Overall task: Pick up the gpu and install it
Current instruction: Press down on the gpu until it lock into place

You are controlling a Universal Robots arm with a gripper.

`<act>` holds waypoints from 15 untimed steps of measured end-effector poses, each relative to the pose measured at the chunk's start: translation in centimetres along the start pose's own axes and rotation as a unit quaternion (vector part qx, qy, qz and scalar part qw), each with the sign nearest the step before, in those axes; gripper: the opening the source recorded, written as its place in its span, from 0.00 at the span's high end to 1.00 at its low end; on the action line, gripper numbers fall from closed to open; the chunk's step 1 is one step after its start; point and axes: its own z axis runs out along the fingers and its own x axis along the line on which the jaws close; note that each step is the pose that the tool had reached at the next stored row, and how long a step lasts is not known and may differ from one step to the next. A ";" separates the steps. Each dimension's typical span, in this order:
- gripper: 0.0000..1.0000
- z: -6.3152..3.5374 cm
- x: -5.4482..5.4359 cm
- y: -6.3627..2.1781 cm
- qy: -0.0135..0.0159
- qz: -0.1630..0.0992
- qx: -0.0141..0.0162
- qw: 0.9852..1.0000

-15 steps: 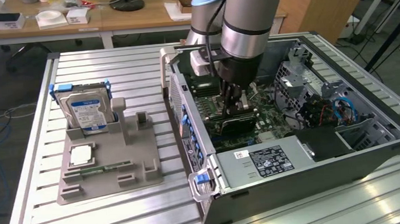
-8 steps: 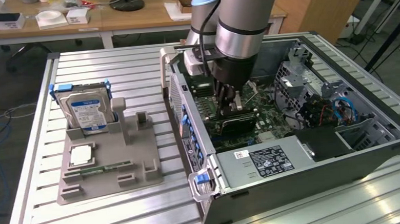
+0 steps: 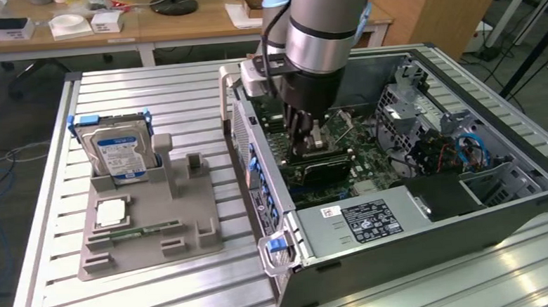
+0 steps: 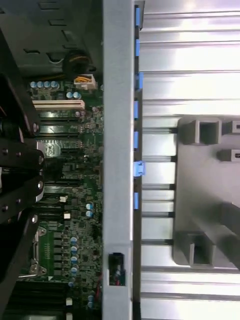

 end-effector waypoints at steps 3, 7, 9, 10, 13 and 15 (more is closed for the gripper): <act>0.89 0.01 -0.1 1.04 0.000 0.001 0.000 1.000; 0.89 0.03 -0.4 2.08 0.000 0.004 0.000 1.000; 0.89 0.04 -0.6 2.35 0.000 0.006 0.000 1.000; 0.89 0.04 -0.7 2.45 0.000 0.007 0.000 1.000; 0.89 0.05 -0.8 2.61 0.000 0.008 0.000 1.000; 0.89 0.04 -0.8 2.61 0.000 0.008 0.000 1.000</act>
